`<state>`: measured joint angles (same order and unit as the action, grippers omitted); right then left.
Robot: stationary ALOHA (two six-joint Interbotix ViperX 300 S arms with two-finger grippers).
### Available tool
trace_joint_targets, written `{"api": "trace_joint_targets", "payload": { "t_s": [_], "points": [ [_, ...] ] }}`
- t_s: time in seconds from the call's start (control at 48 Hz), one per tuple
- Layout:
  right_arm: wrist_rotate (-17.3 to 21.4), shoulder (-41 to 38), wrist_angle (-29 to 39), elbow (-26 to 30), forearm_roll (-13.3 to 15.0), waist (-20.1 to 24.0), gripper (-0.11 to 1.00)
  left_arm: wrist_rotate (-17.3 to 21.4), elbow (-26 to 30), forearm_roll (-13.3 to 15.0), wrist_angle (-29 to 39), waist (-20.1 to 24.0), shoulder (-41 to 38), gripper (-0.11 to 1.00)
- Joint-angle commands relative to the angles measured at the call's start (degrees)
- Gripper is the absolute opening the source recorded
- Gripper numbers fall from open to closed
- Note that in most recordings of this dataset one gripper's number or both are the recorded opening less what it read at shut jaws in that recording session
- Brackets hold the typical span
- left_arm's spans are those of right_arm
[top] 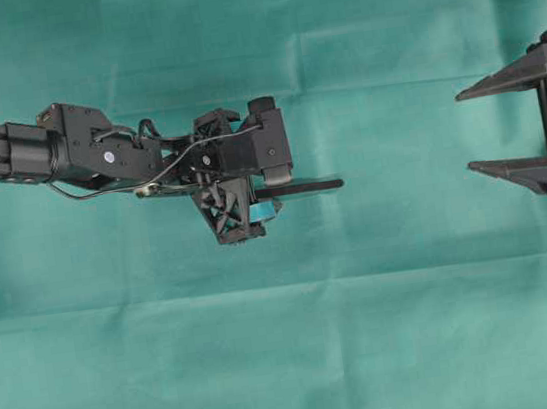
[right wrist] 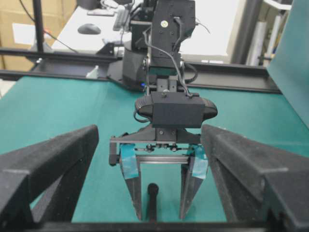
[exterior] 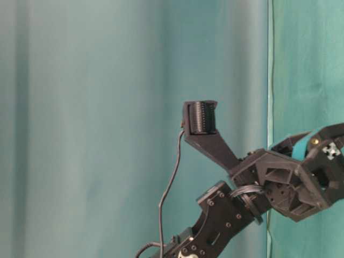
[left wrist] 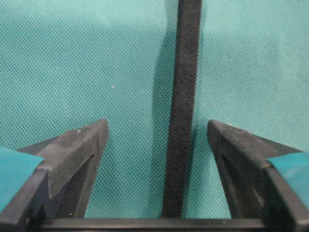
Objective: Peel off the Velcro with your right arm.
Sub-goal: 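Close the left gripper on the strap and lift it upright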
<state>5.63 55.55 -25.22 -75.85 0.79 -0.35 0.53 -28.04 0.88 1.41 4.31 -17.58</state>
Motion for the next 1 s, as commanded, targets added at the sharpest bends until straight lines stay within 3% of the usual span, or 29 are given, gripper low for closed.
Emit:
{"api": "trace_joint_targets", "payload": {
  "t_s": [0.0,0.229,0.292,0.438,0.5,0.98],
  "points": [
    [0.0,-0.4,-0.6,0.5,0.0,-0.2,0.82,0.1,0.9,0.0,-0.8,0.3,0.9,0.83],
    [0.0,-0.4,-0.9,0.4,0.0,-0.2,0.82,0.1,0.7,0.0,-0.9,0.3,0.8,0.75],
    [0.0,-0.4,-0.8,0.4,0.0,-0.2,0.82,0.1,0.5,0.1,-0.7,0.3,0.8,0.62],
    [0.0,-0.4,-0.8,0.4,0.0,-0.3,0.82,0.1,0.2,0.0,0.1,0.1,0.9,0.20],
    [0.0,-0.4,-0.8,0.4,0.0,-0.2,0.82,0.0,0.3,0.0,0.8,0.0,1.0,0.10],
    [0.0,-0.2,-0.8,0.4,0.0,-0.2,0.82,0.0,0.0,0.0,2.8,-0.1,4.3,0.10]
  ]
}}
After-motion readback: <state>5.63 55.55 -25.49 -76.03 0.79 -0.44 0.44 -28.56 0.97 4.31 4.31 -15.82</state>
